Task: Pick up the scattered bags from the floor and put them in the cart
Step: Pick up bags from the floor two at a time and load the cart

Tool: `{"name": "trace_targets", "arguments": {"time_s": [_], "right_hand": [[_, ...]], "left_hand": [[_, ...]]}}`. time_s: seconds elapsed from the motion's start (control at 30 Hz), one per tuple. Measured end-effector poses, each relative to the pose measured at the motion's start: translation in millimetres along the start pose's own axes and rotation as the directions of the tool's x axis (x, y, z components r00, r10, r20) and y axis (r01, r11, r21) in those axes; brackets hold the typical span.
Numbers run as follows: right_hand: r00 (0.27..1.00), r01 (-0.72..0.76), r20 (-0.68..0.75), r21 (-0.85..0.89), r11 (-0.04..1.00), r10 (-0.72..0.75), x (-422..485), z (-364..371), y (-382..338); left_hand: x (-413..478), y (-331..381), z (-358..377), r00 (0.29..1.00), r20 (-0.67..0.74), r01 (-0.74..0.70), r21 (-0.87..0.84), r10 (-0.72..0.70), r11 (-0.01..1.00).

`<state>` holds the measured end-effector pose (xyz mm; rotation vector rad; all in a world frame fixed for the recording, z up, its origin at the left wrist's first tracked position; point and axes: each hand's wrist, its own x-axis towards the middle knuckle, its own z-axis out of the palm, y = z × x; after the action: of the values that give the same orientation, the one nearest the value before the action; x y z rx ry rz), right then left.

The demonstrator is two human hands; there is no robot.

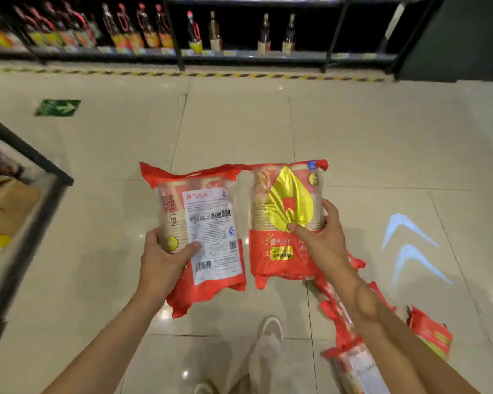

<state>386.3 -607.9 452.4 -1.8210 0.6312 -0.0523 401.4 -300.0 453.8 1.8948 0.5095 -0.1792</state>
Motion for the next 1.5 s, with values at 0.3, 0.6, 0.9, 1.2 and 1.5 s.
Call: {"name": "trace_targets", "arguments": {"time_s": [0.3, 0.6, 0.9, 1.2, 1.5], "right_hand": [[0.954, 0.294, 0.011, 0.142, 0.945, -0.299, -183.6, -71.7, -263.3], [0.788, 0.474, 0.280, 0.295, 0.830, -0.549, -303.8, -35.4, -340.3], [0.476, 0.459, 0.630, 0.417, 0.784, -0.613, -506.7, 80.5, -357.3], [0.147, 0.478, 0.776, 0.488, 0.731, -0.614, -765.9, 209.6, -331.8], [0.052, 0.504, 0.865, 0.408, 0.761, -0.498, -963.3, 327.6, -270.9]], "left_hand": [[-186.4, 200.5, -190.8, 0.946, -0.201, -0.279, -0.097, 0.256, 0.955], [-359.2, 190.9, -309.2, 0.806, -0.555, -0.323, -0.120, 0.206, 0.939], [-554.3, 95.6, -447.7, 0.510, -0.860, -0.274, -0.149, 0.012, 0.950], [-735.3, -64.7, -591.3, 0.239, -0.948, -0.235, -0.265, -0.209, 0.935], [-826.8, -210.5, -731.8, 0.174, -0.921, -0.188, -0.379, -0.349, 0.906]]}}
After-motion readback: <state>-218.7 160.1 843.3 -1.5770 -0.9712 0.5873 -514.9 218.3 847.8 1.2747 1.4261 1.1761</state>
